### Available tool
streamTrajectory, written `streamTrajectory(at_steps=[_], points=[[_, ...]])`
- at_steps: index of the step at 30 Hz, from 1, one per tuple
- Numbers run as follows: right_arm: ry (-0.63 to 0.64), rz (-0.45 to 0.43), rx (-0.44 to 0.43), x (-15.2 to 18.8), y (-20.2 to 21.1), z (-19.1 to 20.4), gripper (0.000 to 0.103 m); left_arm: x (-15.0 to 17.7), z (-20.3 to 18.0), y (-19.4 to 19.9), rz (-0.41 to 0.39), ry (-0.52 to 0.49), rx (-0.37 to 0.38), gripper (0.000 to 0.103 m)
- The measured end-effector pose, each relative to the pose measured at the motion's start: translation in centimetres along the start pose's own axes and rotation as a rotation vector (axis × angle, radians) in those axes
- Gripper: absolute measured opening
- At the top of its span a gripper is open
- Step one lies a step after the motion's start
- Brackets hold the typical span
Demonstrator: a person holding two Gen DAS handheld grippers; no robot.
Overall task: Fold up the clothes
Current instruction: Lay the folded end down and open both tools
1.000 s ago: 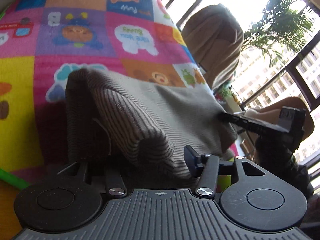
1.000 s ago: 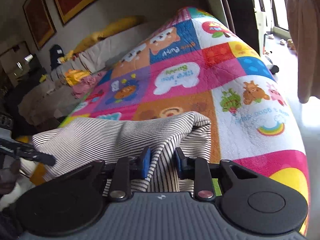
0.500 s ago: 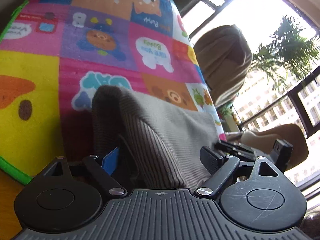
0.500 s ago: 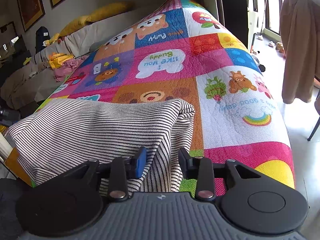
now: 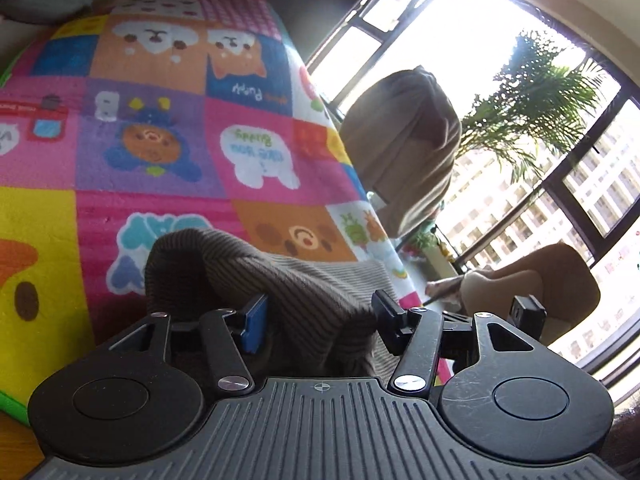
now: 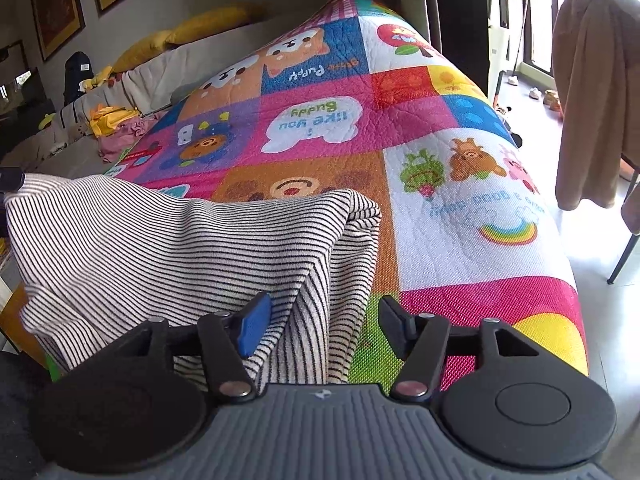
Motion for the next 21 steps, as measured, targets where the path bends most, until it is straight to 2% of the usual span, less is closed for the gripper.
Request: streamTrajectory(at_steps=[6,11,13,15,16,17,19,21], points=[[-0.011,-0.004,0.006,0.2,-0.1,-0.1,0.066,-0.4,0.2,0.5,-0.007,-0.009,-0.026,0.08],[0.008,-0.007,0.018,0.1,0.1,0.1,0.068,0.9,0.3,-0.9,0.067,-0.043,-0.037,0.081],[0.021,-0.012,0.023,-0.3,0.4,0.1,0.069,1.9,0.5,-1.6,0.11,-0.104,-0.113,0.081],[0.036,-0.023,0.034,-0.8,0.8,0.2,0.07,2.8,1.3,-2.5,0.153,-0.185,-0.241,0.08],[0.038,-0.031,0.043,-1.1,1.0,0.1,0.072,3.2,1.9,-2.9,0.172,-0.221,-0.303,0.083],[0.038,-0.04,0.05,-1.4,1.3,-0.1,0.073,3.3,2.5,-3.1,0.181,-0.229,-0.332,0.085],[0.002,-0.058,0.035,-2.2,1.8,-0.6,0.074,2.8,3.2,-2.8,0.171,-0.172,-0.294,0.083],[-0.056,-0.068,-0.009,-3.2,1.9,-1.3,0.074,1.5,3.2,-2.2,0.127,-0.088,-0.193,0.082]])
Point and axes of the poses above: each gripper's, at about its wrist camera, not at the fingertips, and y roughly against the way its jaws point, z to its left, x to its underside, the point moved 4 cm from there along -y, roughly the way its jaws point, and after that the axes turned 1 degree about -z, right-handed, at the moved point
